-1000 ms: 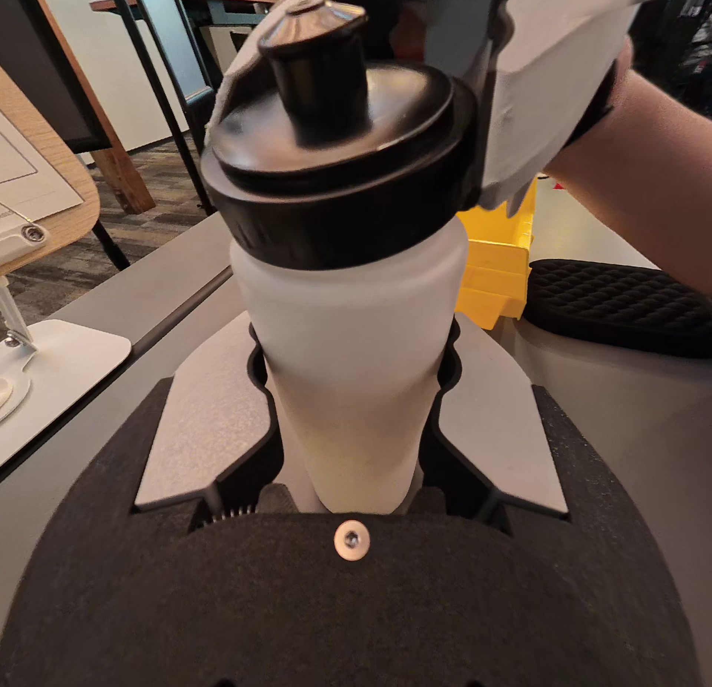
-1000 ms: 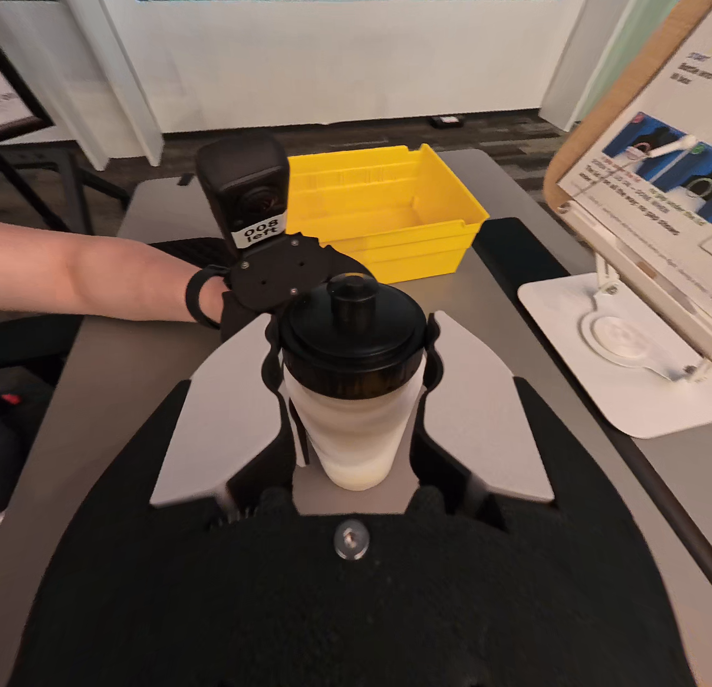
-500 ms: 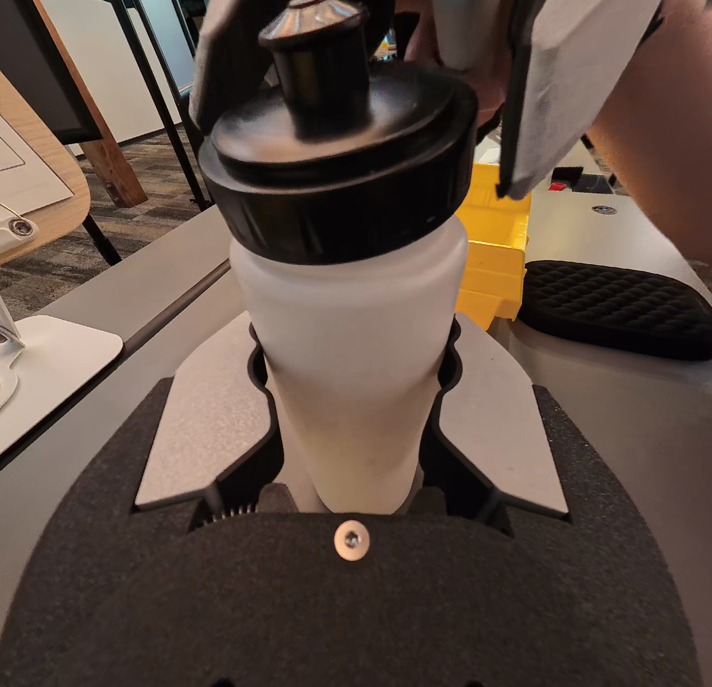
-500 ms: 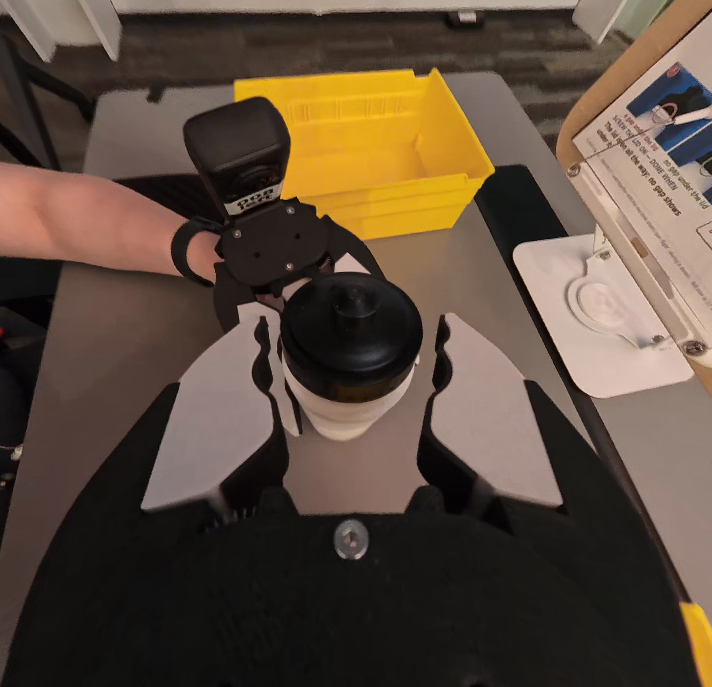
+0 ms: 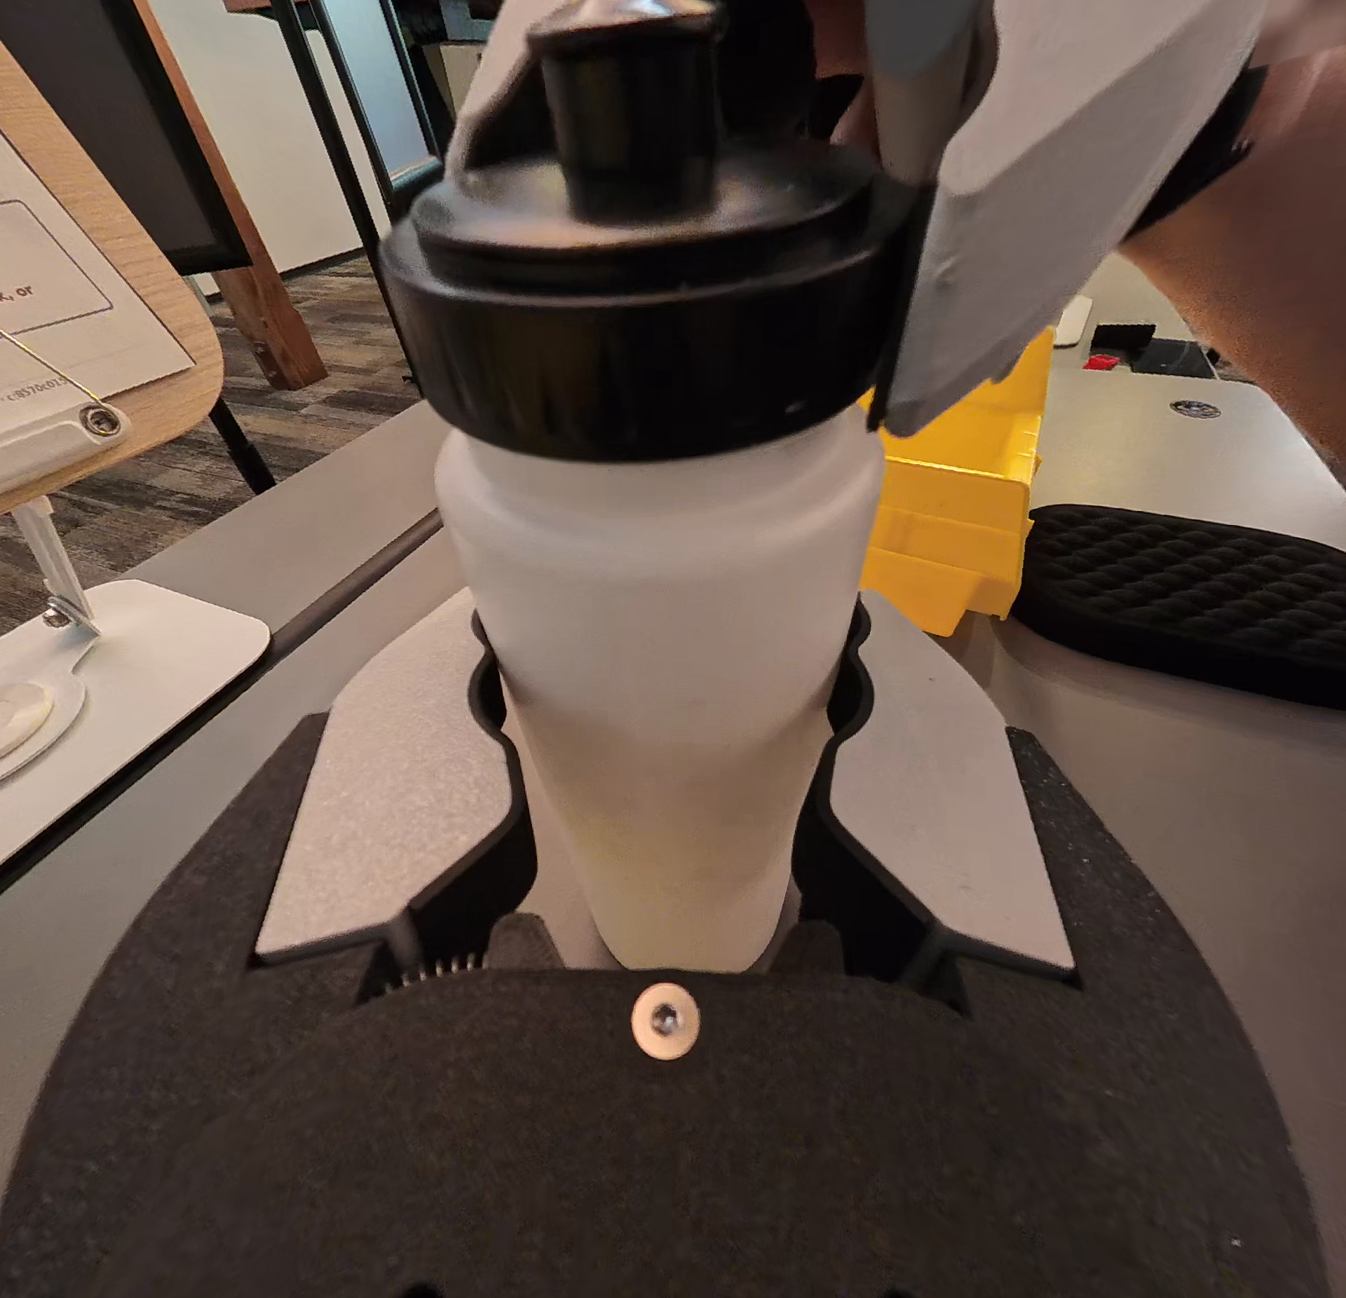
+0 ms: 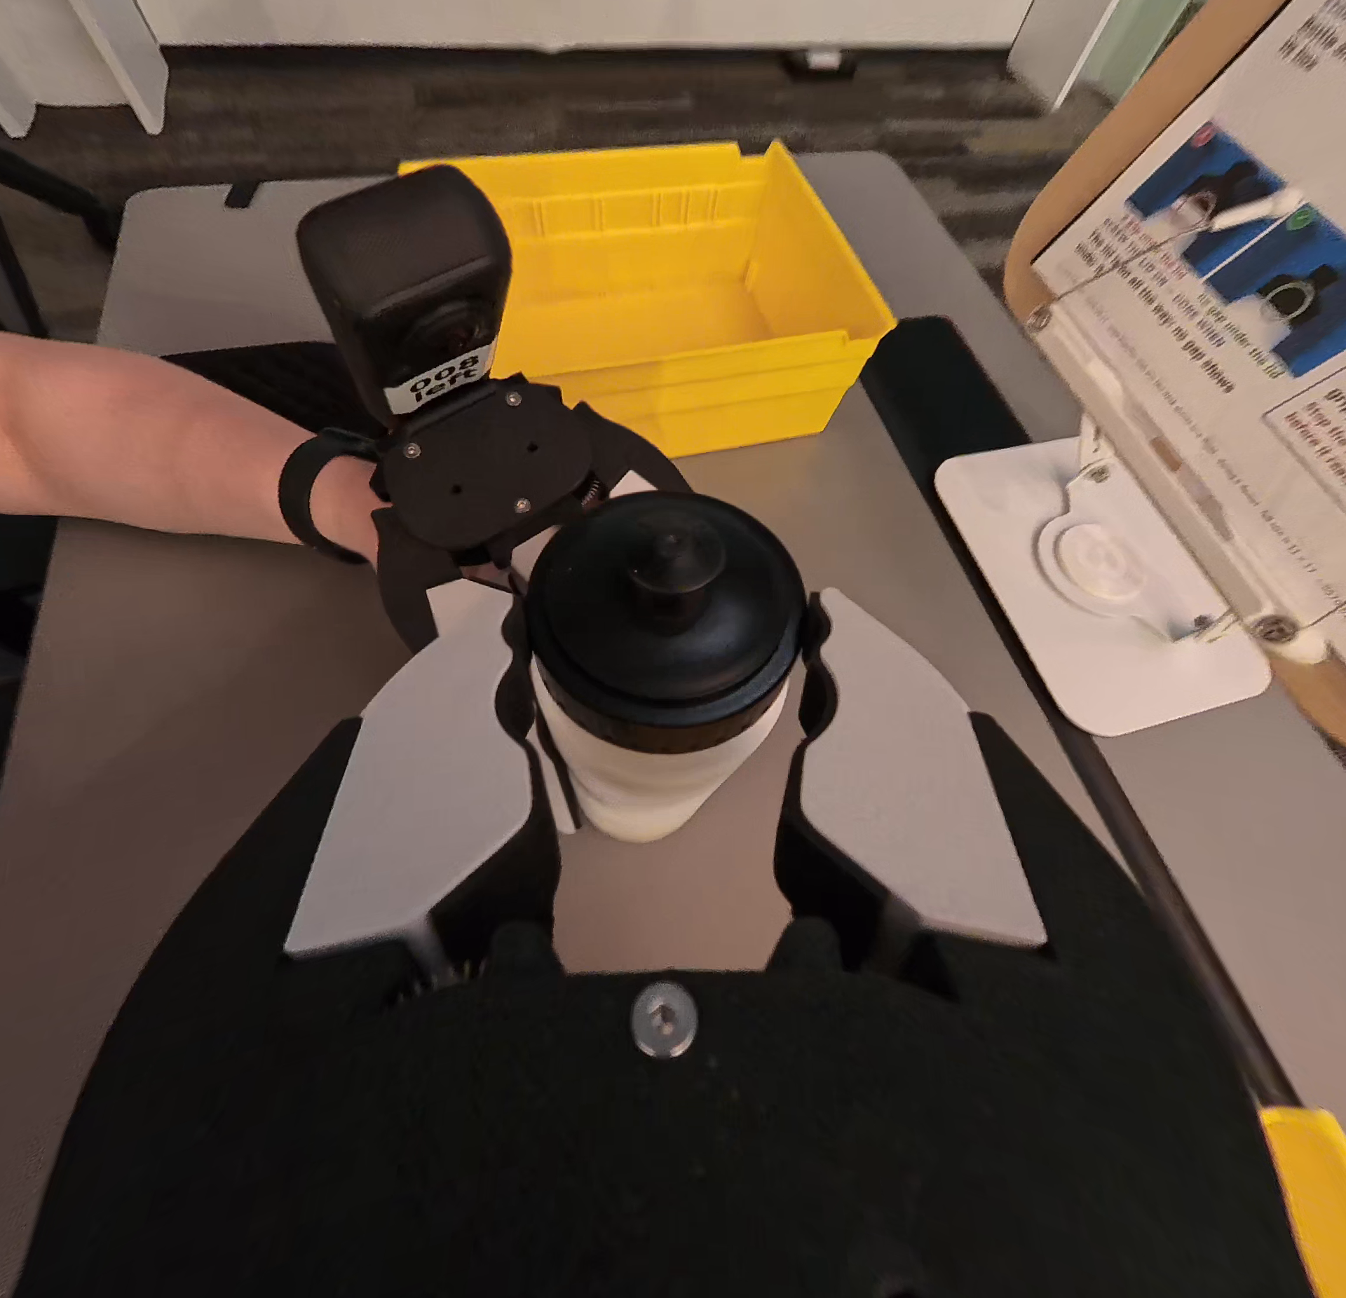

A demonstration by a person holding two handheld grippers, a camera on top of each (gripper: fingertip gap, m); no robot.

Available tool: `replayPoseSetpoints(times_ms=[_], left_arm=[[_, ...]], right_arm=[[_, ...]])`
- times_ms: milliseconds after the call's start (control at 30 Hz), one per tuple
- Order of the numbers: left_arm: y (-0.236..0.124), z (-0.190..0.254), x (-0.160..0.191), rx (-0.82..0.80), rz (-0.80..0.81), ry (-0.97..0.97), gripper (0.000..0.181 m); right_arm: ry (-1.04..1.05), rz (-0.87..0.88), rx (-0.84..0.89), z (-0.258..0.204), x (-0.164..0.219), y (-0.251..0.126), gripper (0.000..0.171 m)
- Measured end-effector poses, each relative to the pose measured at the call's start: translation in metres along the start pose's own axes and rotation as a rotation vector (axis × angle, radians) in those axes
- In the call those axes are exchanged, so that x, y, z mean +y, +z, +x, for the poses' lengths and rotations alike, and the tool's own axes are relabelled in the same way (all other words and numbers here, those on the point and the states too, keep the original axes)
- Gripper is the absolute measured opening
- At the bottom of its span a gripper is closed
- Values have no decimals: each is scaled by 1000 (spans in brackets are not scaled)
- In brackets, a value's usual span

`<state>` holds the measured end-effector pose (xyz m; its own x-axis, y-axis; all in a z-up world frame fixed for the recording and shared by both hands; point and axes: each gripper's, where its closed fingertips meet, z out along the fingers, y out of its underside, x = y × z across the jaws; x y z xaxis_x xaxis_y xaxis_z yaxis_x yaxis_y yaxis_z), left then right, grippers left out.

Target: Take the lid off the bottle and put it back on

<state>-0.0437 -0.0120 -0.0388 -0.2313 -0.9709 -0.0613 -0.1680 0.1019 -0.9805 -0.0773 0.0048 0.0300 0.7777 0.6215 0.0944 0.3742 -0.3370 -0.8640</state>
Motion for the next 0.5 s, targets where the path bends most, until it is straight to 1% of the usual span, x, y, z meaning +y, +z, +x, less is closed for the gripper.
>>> replayPoseSetpoints(times_ms=[100, 300, 400, 500], left_arm=[[0, 0, 0, 0, -1, 2, 88], [-1, 1, 0, 23, -6, 2, 88], [0, -3, 1, -39, -21, -14, 89], [2, -9, 2, -138, -43, -48, 89]], right_arm=[[-16, 50, 35, 0, 2, 0, 73], [40, 96, -2, -1, 2, 1, 73], [82, 79, 75, 3, 2, 2, 73], [183, 86, 233, 10, 2, 3, 73]])
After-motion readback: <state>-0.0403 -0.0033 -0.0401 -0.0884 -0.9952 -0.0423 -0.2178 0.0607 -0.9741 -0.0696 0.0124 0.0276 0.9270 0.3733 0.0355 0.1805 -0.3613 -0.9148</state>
